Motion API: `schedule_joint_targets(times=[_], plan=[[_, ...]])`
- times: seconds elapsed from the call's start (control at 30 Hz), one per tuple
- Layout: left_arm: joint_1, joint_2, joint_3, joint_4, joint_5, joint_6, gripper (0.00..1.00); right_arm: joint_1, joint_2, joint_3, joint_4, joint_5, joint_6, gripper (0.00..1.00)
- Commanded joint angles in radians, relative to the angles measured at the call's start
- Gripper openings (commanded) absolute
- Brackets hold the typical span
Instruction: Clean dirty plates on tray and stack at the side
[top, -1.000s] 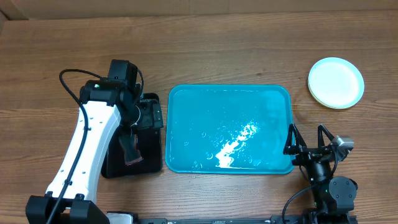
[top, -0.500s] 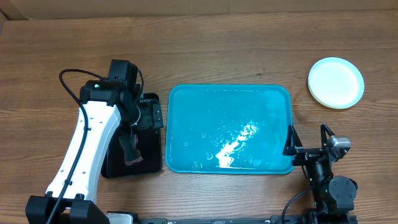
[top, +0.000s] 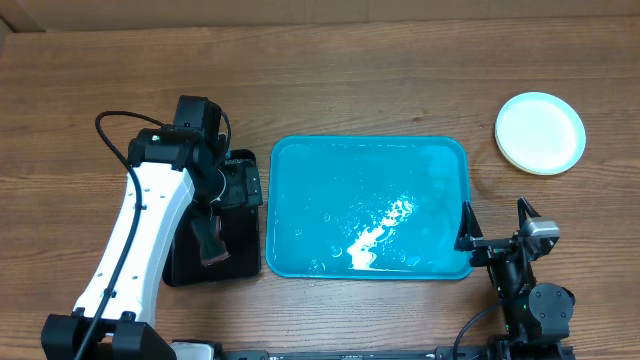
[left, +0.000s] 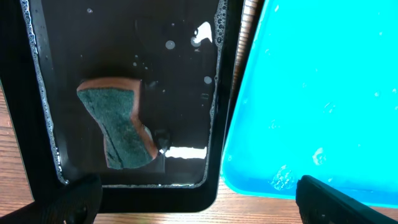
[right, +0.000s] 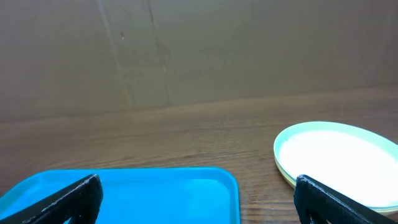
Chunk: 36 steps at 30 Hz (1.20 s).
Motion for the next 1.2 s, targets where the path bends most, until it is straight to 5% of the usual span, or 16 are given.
schedule_joint_targets(times=[0.0, 1.17], plan=[[-0.006, 0.002, 0.005, 0.002, -0.001, 0.005, 1.00, 0.004, -0.012, -0.011, 0.007, -0.011, -0.051, 1.00], [-0.007, 0.002, 0.005, 0.002, -0.001, 0.005, 0.99, 0.004, -0.012, -0.011, 0.008, -0.011, -0.068, 1.00]])
